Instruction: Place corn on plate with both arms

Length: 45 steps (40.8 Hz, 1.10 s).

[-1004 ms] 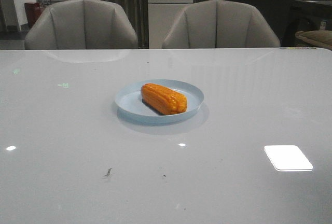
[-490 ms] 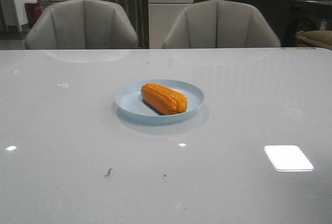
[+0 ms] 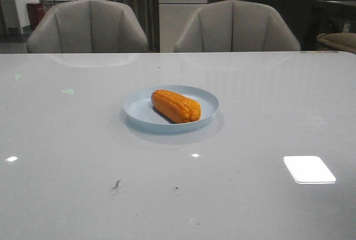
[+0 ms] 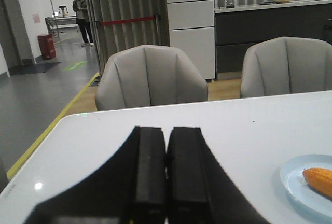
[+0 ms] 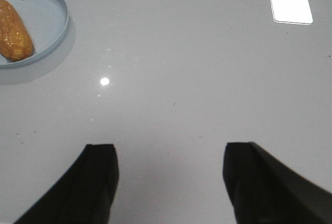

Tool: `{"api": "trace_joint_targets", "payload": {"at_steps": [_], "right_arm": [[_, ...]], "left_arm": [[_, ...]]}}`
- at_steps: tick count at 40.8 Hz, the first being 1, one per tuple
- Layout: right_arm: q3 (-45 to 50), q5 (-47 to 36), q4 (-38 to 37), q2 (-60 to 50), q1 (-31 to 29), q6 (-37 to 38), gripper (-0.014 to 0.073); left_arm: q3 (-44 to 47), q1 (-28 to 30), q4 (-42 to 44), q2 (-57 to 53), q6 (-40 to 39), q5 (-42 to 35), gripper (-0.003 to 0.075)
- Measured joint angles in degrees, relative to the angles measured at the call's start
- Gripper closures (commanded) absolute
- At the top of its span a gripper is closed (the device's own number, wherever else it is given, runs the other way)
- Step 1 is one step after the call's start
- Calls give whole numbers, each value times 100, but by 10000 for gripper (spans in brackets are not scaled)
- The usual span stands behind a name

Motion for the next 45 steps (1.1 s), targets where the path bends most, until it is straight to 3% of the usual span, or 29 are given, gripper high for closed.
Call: {"api": "trace_joint_targets", "payload": {"at_steps": [12,27,45], "right_arm": [[0,0,0,0,0,-6,55],[0,0,0,0,0,-15,55],[0,0,0,0,0,-15,55]], "left_arm": [[1220,226,0,-1480,-4,-68,626],[1676,231,0,-1494,-4,-259,626],[1676,231,-251,-1494,-4,97,626]]}}
